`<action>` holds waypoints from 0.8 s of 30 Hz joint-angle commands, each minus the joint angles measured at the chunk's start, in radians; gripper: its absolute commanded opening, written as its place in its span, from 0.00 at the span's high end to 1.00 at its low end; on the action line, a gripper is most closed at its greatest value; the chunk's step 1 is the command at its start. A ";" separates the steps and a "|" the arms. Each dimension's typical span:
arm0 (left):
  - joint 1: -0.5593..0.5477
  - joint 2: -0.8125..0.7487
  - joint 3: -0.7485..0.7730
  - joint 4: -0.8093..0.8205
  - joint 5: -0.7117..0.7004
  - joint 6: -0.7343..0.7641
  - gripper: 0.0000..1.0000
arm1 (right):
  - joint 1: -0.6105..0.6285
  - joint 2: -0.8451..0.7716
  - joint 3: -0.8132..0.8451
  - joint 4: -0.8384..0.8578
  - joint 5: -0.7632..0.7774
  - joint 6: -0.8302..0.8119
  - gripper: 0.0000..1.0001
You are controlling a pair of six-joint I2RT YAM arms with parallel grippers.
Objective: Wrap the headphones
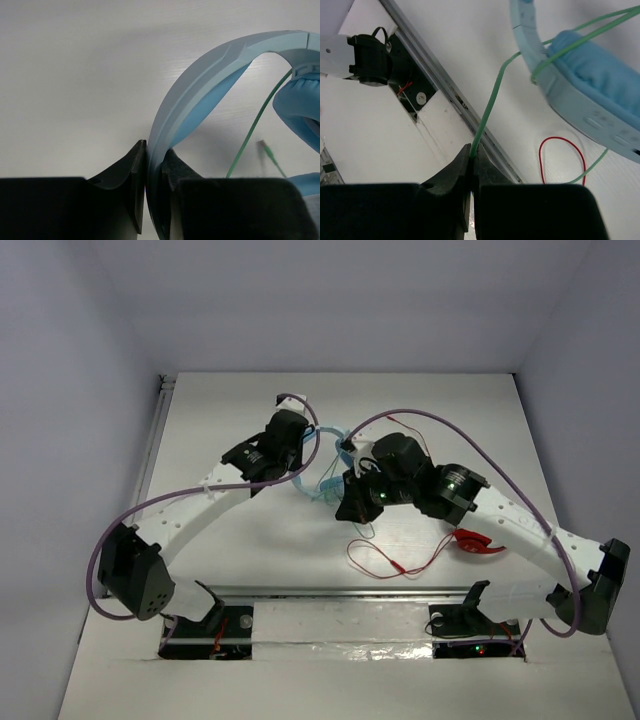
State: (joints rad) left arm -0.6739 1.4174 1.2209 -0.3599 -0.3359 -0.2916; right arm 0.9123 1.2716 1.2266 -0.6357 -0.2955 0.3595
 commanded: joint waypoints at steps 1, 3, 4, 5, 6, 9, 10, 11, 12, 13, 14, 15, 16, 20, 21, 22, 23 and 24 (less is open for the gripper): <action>-0.010 -0.081 -0.027 -0.031 -0.040 0.019 1.00 | 0.010 -0.041 0.085 -0.048 0.061 -0.040 1.00; -0.010 -0.100 -0.050 -0.050 -0.038 0.045 1.00 | 0.010 -0.035 0.103 -0.068 0.090 -0.050 1.00; -0.010 -0.106 -0.066 -0.057 -0.038 0.051 1.00 | 0.010 -0.032 0.120 -0.079 0.108 -0.060 1.00; -0.010 -0.113 -0.072 -0.071 -0.035 0.060 1.00 | 0.010 -0.029 0.126 -0.100 0.146 -0.065 1.00; -0.010 -0.130 -0.077 -0.077 -0.022 0.075 1.00 | 0.010 -0.026 0.132 -0.108 0.166 -0.068 1.00; -0.010 -0.165 -0.086 -0.103 -0.008 0.089 1.00 | 0.010 -0.035 0.159 -0.131 0.245 -0.080 1.00; -0.010 -0.175 -0.087 -0.109 -0.009 0.100 1.00 | 0.010 -0.049 0.163 -0.136 0.266 -0.089 1.00; -0.010 -0.184 -0.090 -0.119 -0.011 0.103 1.00 | 0.010 -0.054 0.177 -0.145 0.329 -0.090 1.00; -0.010 -0.204 -0.093 -0.117 -0.002 0.109 1.00 | 0.010 -0.058 0.183 -0.148 0.364 -0.090 1.00; -0.010 -0.215 -0.103 -0.111 0.015 0.126 1.00 | 0.010 -0.066 0.188 -0.151 0.398 -0.091 1.00; -0.010 -0.224 -0.104 -0.102 0.030 0.134 1.00 | 0.010 -0.069 0.188 -0.144 0.479 -0.091 1.00; -0.010 -0.241 -0.107 -0.094 0.079 0.140 1.00 | 0.010 -0.071 0.189 -0.136 0.527 -0.090 1.00; -0.010 -0.247 -0.115 -0.090 0.112 0.149 1.00 | 0.010 -0.072 0.191 -0.116 0.571 -0.076 1.00; -0.010 -0.253 -0.133 -0.097 0.135 0.155 1.00 | 0.010 -0.084 0.180 -0.027 0.741 -0.070 0.99; -0.010 -0.264 -0.141 -0.094 0.129 0.154 1.00 | 0.010 -0.086 0.177 -0.013 0.765 -0.071 0.97; -0.010 -0.271 -0.156 -0.088 0.138 0.152 1.00 | 0.010 -0.084 0.177 -0.003 0.782 -0.073 0.97; -0.010 -0.278 -0.161 -0.085 0.149 0.152 1.00 | 0.010 -0.081 0.178 0.016 0.814 -0.080 0.95; -0.010 -0.287 -0.165 -0.085 0.164 0.151 1.00 | 0.010 -0.075 0.180 0.024 0.826 -0.080 0.93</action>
State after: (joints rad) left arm -0.6857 1.1805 1.0840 -0.4126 -0.2264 -0.1883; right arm 0.9394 1.2301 1.3609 -0.7280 0.2928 0.2935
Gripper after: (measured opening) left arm 0.103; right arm 0.070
